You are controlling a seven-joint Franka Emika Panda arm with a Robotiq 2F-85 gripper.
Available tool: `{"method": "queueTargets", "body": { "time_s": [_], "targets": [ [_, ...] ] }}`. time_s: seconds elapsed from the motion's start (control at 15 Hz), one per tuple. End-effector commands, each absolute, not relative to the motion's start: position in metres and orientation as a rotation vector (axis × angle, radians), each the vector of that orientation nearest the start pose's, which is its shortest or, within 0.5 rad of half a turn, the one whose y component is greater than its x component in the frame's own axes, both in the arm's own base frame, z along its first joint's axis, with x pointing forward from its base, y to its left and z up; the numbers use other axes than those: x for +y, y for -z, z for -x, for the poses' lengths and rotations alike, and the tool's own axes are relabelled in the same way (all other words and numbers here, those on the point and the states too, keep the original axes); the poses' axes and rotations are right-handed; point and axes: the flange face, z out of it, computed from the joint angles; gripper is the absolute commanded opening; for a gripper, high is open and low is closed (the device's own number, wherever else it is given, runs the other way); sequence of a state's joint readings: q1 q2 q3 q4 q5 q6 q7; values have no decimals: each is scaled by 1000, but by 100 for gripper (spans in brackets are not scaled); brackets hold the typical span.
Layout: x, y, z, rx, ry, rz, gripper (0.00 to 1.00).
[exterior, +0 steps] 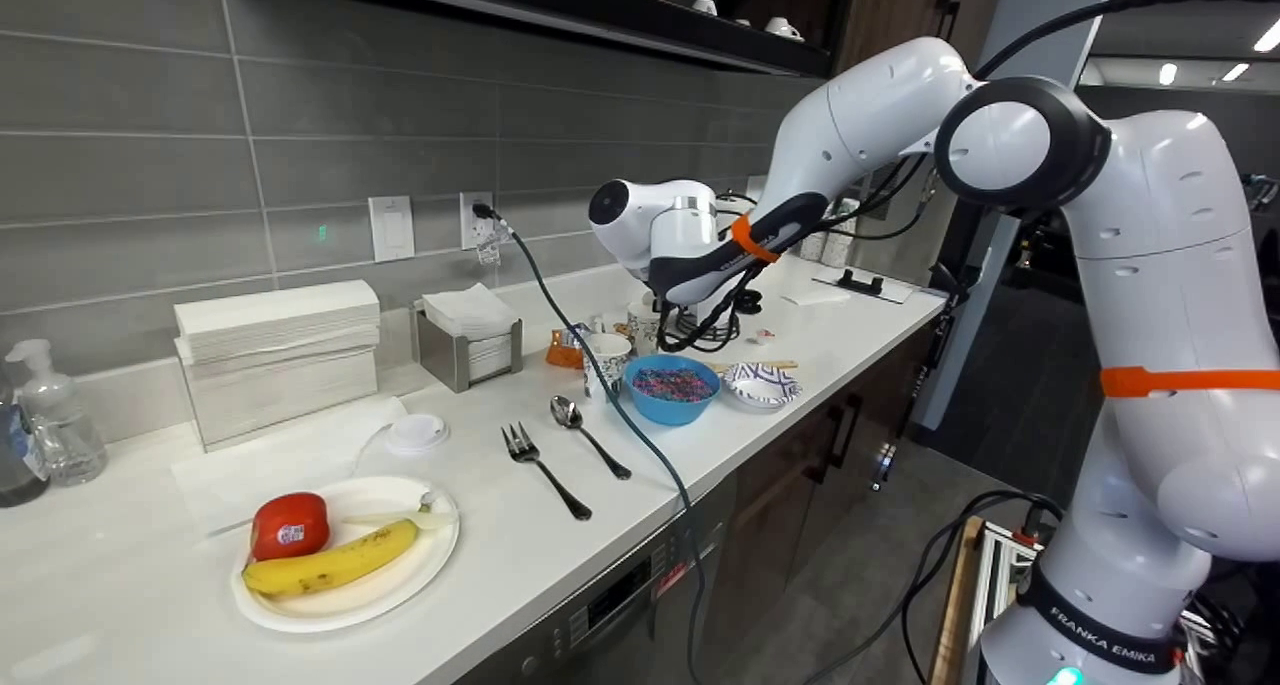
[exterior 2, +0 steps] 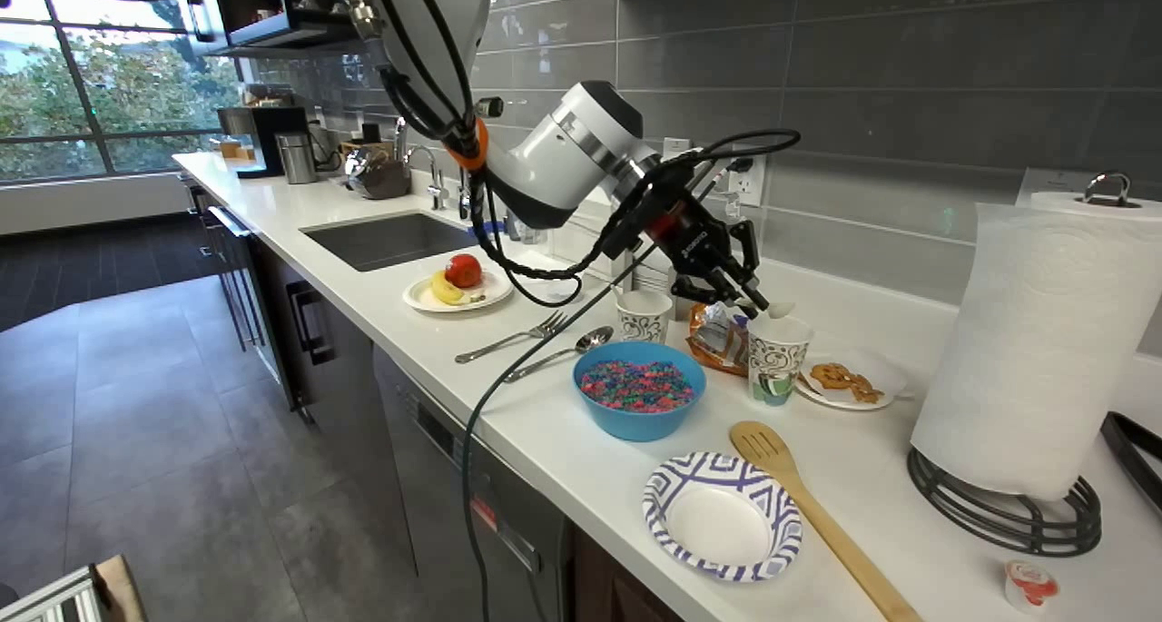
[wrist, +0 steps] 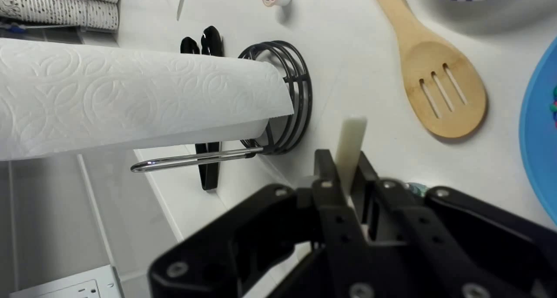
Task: Use the white spoon to put some cereal from the blue bowl inside the coffee cup on the right.
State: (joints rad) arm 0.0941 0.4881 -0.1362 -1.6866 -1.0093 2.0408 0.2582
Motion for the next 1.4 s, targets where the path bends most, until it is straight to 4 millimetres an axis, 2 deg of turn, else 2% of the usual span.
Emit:
{"method": "queueTargets", "body": {
  "time_s": [0.0, 0.2, 0.27, 0.53, 0.73, 0.87, 1.0, 1.13, 1.33],
  "targets": [
    [-60, -332, -671, 252, 56, -2216, 3],
    [-65, -350, -660, 248, 70, -2388, 3],
    [-99, -372, -651, 219, 23, -2431, 3],
    [-174, -423, -618, 39, -43, -2587, 3],
    [-214, -444, -581, 89, -1, -2746, 3],
    [-222, -448, -561, 175, 26, -2827, 3],
    [-219, -448, -545, 287, 49, -2892, 3],
    [-206, -445, -537, 412, 68, -2945, 3],
    [-170, -434, -537, 609, 126, -3005, 3]
  ]
}}
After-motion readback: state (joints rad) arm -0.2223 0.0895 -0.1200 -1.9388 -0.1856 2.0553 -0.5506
